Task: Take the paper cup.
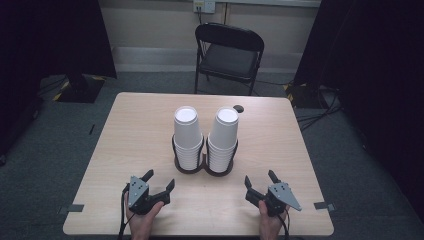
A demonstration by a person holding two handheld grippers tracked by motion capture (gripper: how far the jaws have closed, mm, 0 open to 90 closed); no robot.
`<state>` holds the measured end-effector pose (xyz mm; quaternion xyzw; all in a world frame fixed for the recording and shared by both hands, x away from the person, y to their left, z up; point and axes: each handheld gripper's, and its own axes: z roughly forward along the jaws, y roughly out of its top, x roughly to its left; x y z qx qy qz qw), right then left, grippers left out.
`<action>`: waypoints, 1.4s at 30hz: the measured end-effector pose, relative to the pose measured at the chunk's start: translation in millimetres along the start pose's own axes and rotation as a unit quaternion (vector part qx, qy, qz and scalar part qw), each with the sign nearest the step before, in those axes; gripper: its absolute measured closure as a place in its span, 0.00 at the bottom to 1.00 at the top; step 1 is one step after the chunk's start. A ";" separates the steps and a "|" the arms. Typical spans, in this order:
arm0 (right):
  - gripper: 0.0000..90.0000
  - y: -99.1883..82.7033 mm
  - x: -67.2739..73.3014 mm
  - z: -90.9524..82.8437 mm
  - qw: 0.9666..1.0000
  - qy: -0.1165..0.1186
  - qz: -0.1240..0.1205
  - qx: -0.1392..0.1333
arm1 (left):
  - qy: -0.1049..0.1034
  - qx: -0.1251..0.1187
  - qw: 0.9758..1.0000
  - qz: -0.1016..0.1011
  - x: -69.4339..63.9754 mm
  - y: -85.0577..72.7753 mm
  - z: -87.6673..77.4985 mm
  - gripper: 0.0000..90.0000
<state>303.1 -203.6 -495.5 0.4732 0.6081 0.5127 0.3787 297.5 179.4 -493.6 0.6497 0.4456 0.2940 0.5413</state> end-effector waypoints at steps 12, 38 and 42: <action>0.15 1.7 2.0 4.3 1.000 0.001 -0.010 0.024 | -0.042 -0.003 0.999 0.024 -12.3 25.0 10.9 0.20; 0.15 1.5 1.8 3.4 1.000 0.009 -0.009 0.023 | -0.137 -0.016 0.988 0.070 -44.0 77.6 25.3 0.18; 0.15 1.5 1.7 3.5 1.000 0.012 -0.010 0.023 | -0.140 -0.015 0.987 0.083 -49.8 84.1 28.0 0.18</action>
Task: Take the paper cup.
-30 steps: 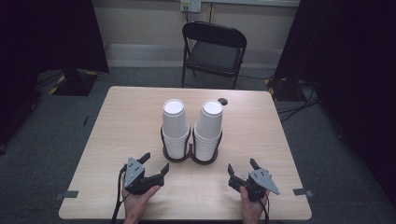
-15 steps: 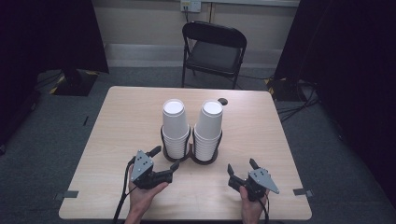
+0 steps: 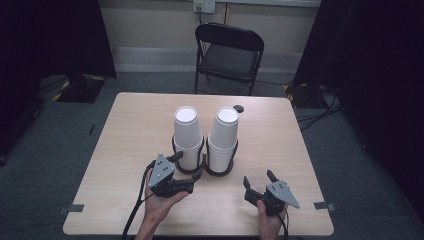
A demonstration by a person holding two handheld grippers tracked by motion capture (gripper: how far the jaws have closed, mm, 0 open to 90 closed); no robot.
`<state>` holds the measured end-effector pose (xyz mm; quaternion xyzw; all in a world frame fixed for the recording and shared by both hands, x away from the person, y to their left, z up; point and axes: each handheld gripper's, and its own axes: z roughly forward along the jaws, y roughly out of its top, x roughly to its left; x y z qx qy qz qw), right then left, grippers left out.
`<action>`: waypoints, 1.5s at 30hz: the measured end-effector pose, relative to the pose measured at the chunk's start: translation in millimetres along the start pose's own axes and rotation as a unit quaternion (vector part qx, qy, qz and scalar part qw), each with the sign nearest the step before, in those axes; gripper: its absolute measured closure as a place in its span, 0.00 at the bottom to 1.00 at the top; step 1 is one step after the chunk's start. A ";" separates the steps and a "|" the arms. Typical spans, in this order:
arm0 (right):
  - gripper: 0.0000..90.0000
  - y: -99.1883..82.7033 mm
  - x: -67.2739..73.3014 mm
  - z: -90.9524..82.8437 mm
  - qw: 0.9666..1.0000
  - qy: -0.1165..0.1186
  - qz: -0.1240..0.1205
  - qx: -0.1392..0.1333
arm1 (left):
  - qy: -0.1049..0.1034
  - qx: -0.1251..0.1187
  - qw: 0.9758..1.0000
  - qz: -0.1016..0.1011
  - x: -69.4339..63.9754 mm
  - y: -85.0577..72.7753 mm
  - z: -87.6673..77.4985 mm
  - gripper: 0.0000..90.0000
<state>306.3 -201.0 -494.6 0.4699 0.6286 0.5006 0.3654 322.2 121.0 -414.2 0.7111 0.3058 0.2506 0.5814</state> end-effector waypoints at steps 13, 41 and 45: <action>0.15 0.3 -0.2 0.5 1.000 -0.001 0.001 0.003 | -0.021 -0.004 1.000 0.007 -4.7 19.5 11.2 0.20; 0.15 0.3 -0.5 0.5 1.000 0.001 0.003 0.004 | -0.041 -0.027 0.998 0.035 -12.2 72.6 38.0 0.20; 0.15 0.2 -0.7 0.5 1.000 0.000 0.004 0.002 | -0.039 -0.030 0.998 0.035 -11.3 78.1 40.8 0.20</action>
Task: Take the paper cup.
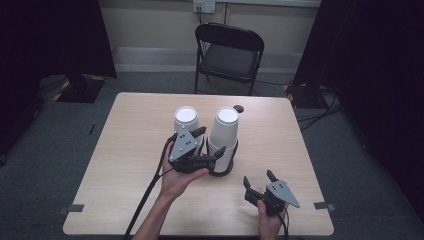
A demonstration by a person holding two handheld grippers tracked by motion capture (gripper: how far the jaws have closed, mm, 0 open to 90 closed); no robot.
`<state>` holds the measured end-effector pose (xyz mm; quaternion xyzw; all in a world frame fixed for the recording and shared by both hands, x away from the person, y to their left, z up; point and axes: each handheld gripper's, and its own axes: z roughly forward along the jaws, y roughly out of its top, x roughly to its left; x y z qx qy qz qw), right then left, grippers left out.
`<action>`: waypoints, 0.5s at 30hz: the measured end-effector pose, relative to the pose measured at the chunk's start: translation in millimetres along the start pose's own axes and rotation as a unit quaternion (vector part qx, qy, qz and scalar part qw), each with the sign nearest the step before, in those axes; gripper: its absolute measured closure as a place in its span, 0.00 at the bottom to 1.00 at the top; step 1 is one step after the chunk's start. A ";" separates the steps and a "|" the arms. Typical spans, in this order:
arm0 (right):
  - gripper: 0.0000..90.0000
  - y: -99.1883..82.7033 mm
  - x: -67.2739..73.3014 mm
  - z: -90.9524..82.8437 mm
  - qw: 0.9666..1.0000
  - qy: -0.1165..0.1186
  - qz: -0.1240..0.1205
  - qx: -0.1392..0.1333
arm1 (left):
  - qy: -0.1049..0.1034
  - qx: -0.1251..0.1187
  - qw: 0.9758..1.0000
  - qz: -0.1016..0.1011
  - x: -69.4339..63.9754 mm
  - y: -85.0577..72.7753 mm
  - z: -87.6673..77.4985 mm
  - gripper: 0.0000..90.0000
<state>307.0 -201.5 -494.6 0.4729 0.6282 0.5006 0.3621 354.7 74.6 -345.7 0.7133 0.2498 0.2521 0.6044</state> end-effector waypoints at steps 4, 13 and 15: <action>0.16 0.1 0.0 0.2 1.000 0.001 0.000 0.001 | 0.003 -0.001 1.000 0.001 2.6 5.4 4.5 0.19; 0.16 0.0 -0.4 0.3 1.000 0.003 0.001 -0.001 | 0.011 -0.004 1.000 0.011 7.0 21.6 15.8 0.20; 0.16 0.0 -0.6 0.3 1.000 0.004 0.002 -0.001 | 0.010 0.002 1.000 0.010 8.2 24.7 20.3 0.19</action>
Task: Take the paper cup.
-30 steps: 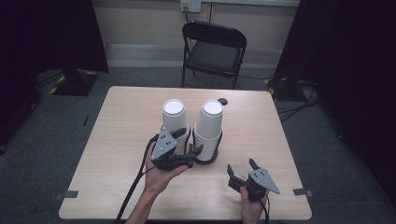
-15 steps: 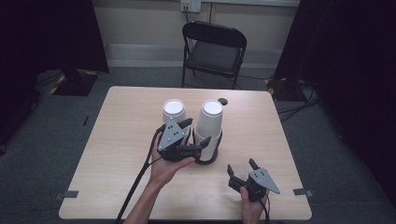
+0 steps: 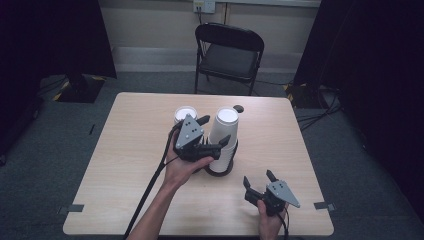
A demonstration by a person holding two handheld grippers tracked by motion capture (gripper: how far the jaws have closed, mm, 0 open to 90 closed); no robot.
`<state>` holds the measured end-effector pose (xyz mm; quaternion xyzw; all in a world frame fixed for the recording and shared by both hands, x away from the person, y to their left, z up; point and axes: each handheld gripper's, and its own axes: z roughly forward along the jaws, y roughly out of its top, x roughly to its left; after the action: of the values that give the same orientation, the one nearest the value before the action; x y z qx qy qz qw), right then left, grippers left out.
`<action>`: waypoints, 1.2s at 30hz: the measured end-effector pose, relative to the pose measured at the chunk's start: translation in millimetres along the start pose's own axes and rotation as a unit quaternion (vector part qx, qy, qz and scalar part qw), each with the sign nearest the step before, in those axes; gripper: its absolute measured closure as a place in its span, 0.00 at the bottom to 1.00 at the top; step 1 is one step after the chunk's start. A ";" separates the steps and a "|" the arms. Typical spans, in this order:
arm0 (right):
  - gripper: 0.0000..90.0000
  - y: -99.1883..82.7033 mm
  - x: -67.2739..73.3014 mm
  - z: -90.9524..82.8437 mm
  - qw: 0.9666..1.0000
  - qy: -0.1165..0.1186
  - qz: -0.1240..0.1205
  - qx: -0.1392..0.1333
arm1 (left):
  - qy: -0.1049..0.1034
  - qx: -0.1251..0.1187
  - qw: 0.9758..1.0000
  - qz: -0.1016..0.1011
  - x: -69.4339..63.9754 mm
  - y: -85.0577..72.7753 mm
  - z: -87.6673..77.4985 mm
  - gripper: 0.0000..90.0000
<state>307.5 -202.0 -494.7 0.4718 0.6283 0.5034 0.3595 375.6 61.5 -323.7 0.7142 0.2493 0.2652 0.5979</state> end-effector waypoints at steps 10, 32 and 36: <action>0.16 0.0 -0.7 -0.6 1.000 0.004 0.002 0.000 | 0.001 0.005 1.000 -0.011 -0.1 9.2 15.6 0.19; 0.17 -0.2 -0.6 -0.8 1.000 0.004 0.001 -0.002 | 0.045 0.053 0.997 0.022 1.5 3.9 51.2 0.20; 0.17 -0.2 -0.5 -0.7 1.000 0.005 0.000 -0.002 | 0.049 0.056 0.997 0.022 0.8 4.3 54.4 0.19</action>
<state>306.9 -202.7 -494.7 0.4688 0.6292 0.5065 0.3574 413.2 22.0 -327.2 0.7381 0.2770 0.2984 0.5381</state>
